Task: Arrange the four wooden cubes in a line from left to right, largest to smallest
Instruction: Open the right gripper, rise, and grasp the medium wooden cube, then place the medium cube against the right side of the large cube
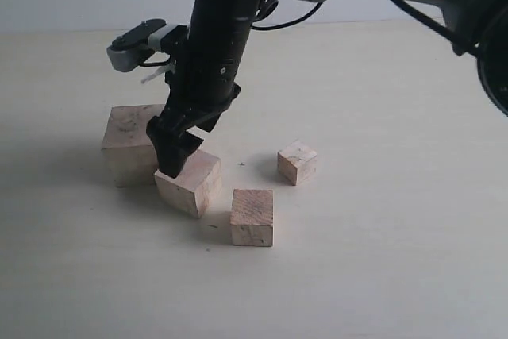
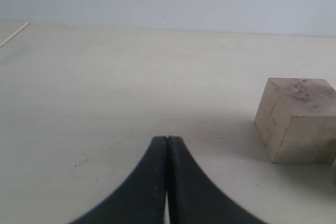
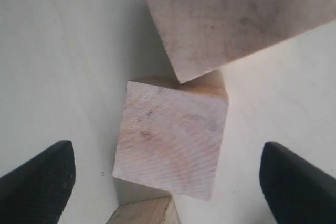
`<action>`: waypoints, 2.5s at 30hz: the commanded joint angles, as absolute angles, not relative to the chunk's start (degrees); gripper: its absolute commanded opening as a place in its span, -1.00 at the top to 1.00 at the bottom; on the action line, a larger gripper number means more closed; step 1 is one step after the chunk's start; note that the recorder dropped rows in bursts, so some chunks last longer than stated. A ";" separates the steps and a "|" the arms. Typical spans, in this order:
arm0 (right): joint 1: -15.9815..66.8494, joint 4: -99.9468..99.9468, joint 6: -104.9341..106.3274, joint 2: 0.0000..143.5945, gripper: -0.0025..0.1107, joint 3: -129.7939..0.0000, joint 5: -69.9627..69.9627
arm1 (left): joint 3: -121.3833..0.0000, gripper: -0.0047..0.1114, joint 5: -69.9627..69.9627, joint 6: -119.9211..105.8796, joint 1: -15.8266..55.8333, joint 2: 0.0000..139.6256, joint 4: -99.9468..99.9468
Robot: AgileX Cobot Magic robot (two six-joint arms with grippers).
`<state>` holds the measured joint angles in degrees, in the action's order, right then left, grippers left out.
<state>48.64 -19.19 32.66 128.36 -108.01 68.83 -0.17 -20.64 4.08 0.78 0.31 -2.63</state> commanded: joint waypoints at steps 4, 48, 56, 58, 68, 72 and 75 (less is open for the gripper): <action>48.91 -17.05 30.16 131.23 -0.60 -108.41 68.61 | 0.00 0.92 -20.18 4.58 1.16 0.00 -2.61; 47.66 -6.43 47.12 132.77 0.96 -108.41 61.85 | 0.00 0.92 -20.18 4.58 1.16 0.00 -2.61; 46.63 -9.76 62.76 133.03 0.96 -108.41 60.00 | 0.00 0.92 -20.18 4.58 1.16 0.00 -2.61; 46.63 -11.96 65.66 133.41 0.96 -108.41 60.92 | 0.00 0.92 -20.18 4.58 1.16 0.00 -2.61; 46.63 -16.03 66.42 135.39 0.96 -108.41 59.92 | 0.00 0.92 -20.18 4.58 1.16 0.00 -2.61; 46.63 -16.26 66.31 135.74 0.96 -108.41 59.92 | 0.00 0.92 -20.18 4.58 1.16 0.00 -2.61; 46.63 -18.17 66.18 135.83 0.96 -108.41 59.76 | 0.00 0.92 -20.18 4.58 1.16 0.00 -2.61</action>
<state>46.63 -16.18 65.74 134.87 -108.35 59.93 -0.17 -20.64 4.08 0.78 0.31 -2.63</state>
